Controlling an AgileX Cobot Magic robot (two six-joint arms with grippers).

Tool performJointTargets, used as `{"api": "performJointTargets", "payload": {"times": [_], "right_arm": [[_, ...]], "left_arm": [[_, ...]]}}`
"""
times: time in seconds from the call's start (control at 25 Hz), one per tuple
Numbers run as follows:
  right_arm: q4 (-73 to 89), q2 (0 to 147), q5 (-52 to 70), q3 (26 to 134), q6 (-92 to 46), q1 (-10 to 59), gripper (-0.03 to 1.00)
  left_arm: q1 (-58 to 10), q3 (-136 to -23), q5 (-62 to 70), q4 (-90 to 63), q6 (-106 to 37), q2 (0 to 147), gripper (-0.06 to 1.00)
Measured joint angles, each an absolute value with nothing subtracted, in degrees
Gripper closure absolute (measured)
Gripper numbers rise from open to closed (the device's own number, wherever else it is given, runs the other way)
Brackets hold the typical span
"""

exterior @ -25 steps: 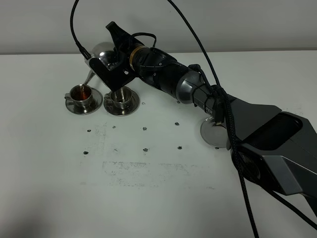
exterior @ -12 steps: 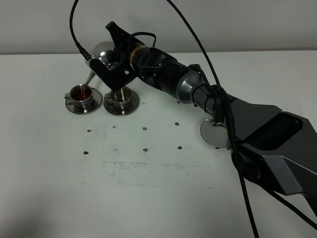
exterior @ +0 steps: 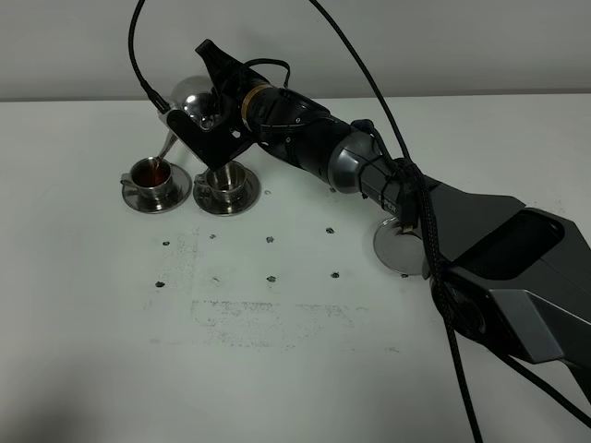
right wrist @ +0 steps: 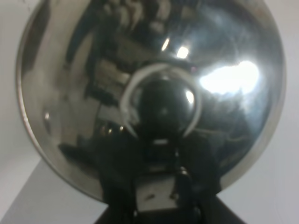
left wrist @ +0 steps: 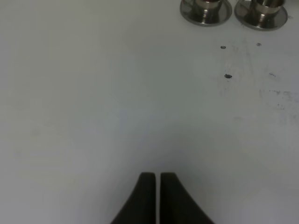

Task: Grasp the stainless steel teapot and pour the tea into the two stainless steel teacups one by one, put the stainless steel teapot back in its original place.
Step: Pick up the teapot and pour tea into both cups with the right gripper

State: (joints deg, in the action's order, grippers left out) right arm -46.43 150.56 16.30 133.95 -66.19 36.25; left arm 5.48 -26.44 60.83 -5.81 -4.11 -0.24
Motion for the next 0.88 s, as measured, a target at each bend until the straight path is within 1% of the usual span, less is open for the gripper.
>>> {"api": "performJointTargets", "payload": {"times": [0.88], "right_arm": [[-45.44,150.56,16.29,133.95,-64.47,36.25,0.79]], "left_arm": [[5.48,-26.44,60.83,-5.81,-4.11,-0.24,0.89]]}}
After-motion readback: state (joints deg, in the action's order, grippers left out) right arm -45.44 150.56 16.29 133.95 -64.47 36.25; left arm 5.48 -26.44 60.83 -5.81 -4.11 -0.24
